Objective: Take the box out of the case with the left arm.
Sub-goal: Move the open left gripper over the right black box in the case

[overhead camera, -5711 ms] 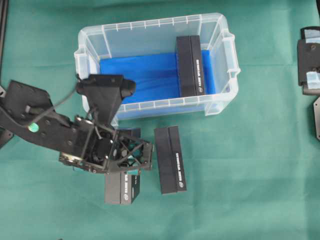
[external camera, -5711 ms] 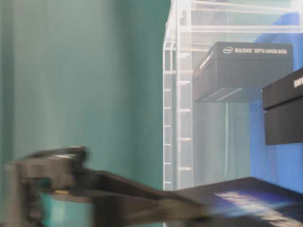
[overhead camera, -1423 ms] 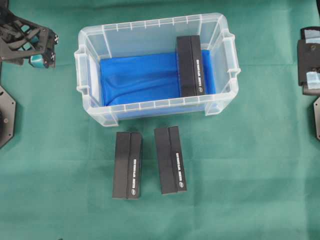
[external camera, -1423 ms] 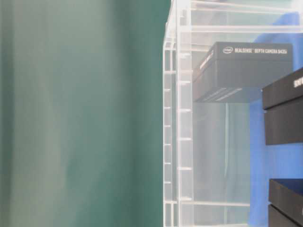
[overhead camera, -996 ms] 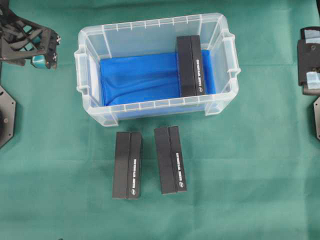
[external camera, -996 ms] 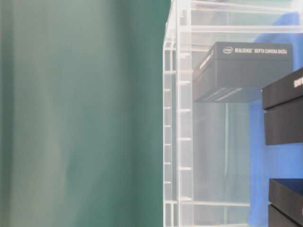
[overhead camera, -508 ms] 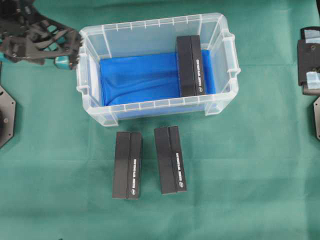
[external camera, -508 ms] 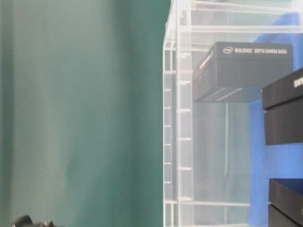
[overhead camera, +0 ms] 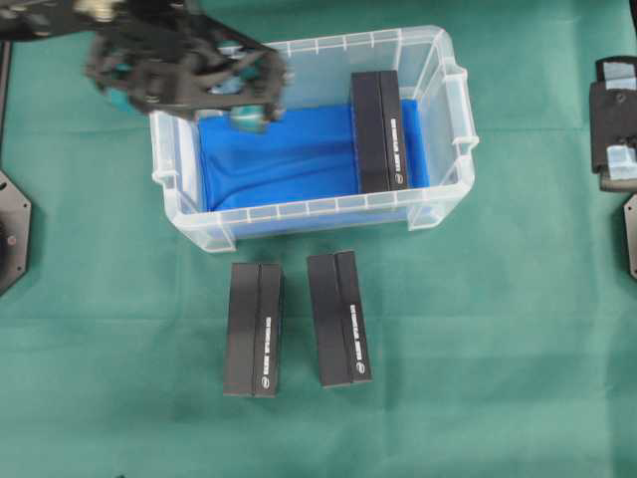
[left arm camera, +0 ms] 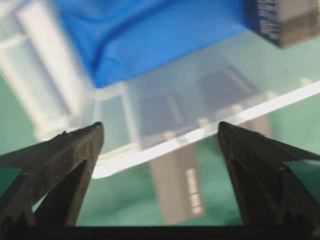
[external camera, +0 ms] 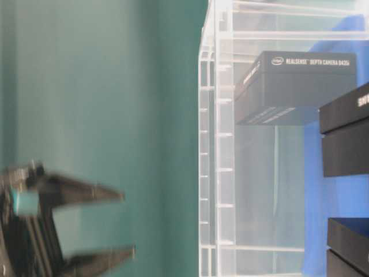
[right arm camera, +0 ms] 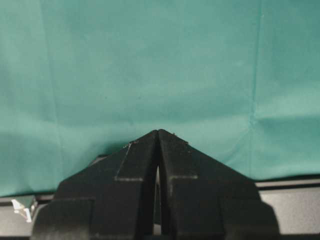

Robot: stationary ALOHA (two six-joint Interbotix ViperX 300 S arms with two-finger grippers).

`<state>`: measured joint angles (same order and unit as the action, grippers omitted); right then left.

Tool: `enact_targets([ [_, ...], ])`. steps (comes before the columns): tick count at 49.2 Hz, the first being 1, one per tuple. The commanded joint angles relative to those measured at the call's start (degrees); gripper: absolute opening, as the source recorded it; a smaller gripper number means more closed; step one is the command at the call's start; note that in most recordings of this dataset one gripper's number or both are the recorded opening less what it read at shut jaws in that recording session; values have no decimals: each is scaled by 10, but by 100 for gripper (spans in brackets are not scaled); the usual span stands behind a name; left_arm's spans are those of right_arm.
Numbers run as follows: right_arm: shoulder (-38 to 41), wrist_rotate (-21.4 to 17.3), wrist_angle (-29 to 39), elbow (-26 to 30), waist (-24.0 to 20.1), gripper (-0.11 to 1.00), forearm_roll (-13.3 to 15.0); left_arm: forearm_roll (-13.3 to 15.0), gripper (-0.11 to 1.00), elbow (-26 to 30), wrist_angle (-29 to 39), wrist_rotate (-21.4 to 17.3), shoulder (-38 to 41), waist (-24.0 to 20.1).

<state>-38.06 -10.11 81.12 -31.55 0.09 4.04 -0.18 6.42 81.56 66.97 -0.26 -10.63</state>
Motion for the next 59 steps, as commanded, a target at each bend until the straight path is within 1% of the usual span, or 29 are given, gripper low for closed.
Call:
enact_targets([
  [1,-2,0,-2,4,1,0,1,4,95,61,6,-1,29,8],
  [15,-2,1,-3,-3,0,0,1,4,95,195,15,-1,134,18],
  [26,-3,1,-4,-6,0,0,0,4,95,258,15,2,191,19],
  [33,-4,1,-3,-8,1,0,1,4,95,283,8,17,221,23],
  [47,-8,2,-3,-12,0,0,1,13,95,314,-4,18,258,27],
  [59,-10,2,-4,-15,0,0,1,13,95,316,-4,18,262,25],
])
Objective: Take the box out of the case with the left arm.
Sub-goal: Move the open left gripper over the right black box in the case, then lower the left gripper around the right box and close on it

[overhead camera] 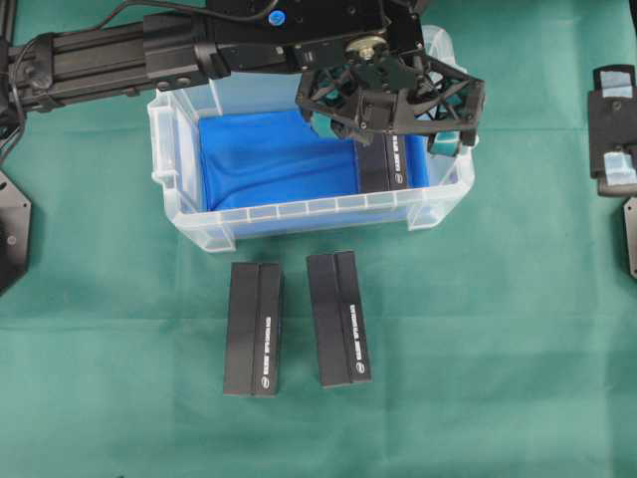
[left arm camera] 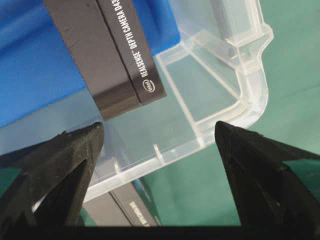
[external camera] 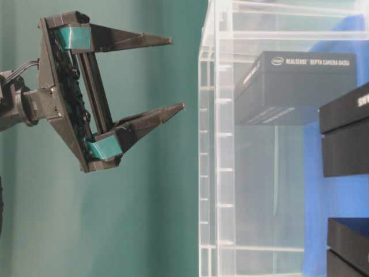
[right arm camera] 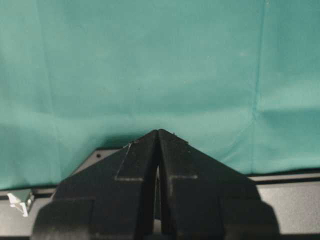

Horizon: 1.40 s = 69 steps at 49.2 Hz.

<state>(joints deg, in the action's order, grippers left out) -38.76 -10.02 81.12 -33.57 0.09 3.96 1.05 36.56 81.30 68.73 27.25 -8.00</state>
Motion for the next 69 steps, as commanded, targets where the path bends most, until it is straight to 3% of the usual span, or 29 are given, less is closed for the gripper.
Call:
enact_targets([
  [1,-2,1,-3,5,0,0,2,1,95,14,-2,0,-13,-2],
  [69,-2,1,-4,4,1,0,2,1,95,11,11,8,-13,-7],
])
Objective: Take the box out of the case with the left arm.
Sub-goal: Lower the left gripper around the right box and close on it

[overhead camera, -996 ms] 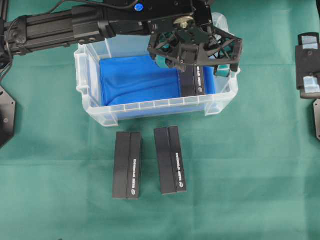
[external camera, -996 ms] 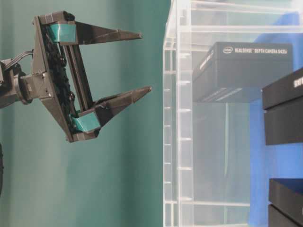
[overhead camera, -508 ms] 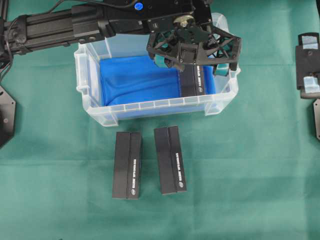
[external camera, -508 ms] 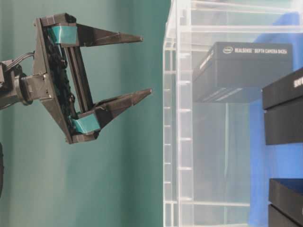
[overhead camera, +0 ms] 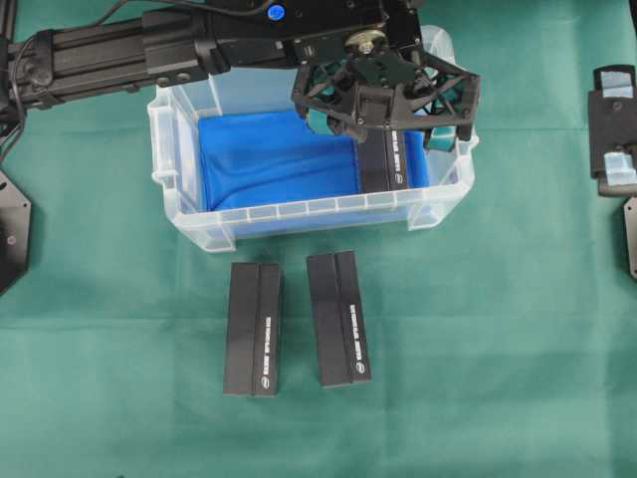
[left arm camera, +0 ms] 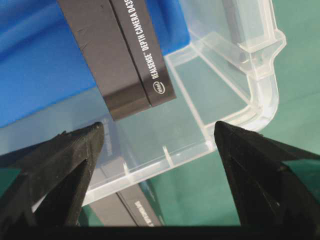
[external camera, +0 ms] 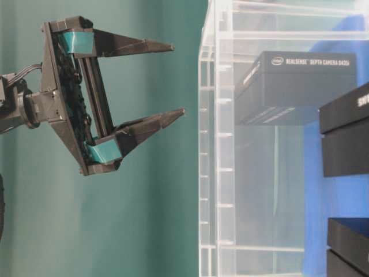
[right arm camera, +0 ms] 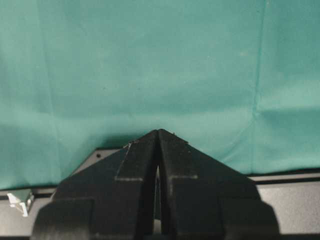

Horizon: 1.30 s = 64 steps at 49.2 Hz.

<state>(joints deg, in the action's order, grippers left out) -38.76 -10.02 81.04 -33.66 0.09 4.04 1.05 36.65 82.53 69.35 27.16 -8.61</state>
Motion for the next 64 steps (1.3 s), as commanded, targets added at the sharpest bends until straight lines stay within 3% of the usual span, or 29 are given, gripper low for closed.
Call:
enact_targets([
  [1,-2,1,-3,5,1,0,1,1,95,10,-1,2,-12,-1],
  [35,-2,1,-3,5,0,0,1,-2,95,-18,-16,3,-12,-3],
  [64,-3,1,-6,0,0,0,1,-12,95,-97,-73,4,-33,-21],
])
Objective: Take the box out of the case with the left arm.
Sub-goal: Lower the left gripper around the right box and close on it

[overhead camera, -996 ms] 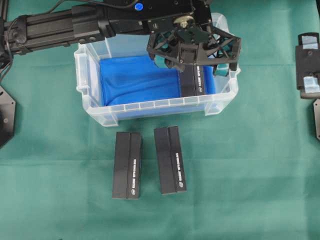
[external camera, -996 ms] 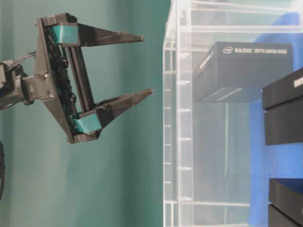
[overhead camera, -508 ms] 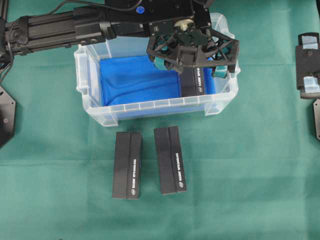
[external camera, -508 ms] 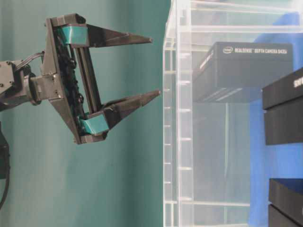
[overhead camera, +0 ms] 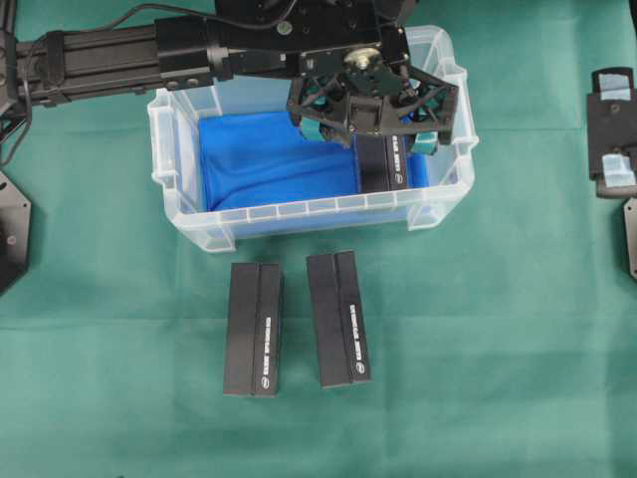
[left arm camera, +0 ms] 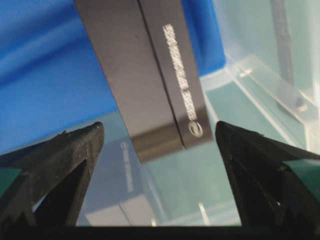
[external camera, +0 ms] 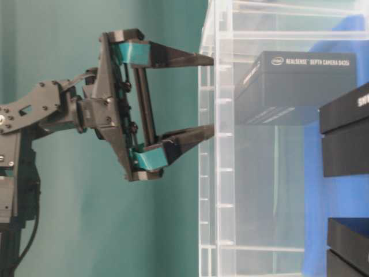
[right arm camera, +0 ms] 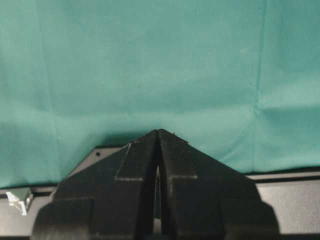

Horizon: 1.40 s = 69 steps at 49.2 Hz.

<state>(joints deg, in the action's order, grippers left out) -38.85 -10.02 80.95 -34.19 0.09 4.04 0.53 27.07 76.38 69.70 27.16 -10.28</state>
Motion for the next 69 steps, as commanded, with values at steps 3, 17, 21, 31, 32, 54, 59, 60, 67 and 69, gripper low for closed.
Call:
enact_targets([
  [3,-1,1,-7,4,0,0,1,-7,95,-11,-25,-1,-33,-8],
  [17,-1,1,-8,4,0,0,1,-7,95,-52,-82,-1,-33,-13],
  [21,-2,1,-8,3,0,0,1,-7,95,-63,-91,0,-33,-13],
  [31,-2,0,-9,3,0,0,1,-7,95,-87,-113,0,-32,-14],
  [32,-2,0,-9,3,0,0,1,-7,95,-91,-117,0,-32,-14],
  [54,-1,0,-9,0,0,0,0,-5,95,-123,-143,6,-30,-15],
  [59,-2,-1,-9,0,1,0,0,-5,95,-120,-144,10,-29,-15],
  [60,-2,-1,-9,0,0,0,0,-5,95,-120,-145,11,-29,-15],
  [67,-2,-1,-9,0,1,0,1,-2,80,-112,-147,27,-26,-13],
  [69,-1,-1,-9,0,0,0,1,-2,70,-108,-146,32,-25,-12],
])
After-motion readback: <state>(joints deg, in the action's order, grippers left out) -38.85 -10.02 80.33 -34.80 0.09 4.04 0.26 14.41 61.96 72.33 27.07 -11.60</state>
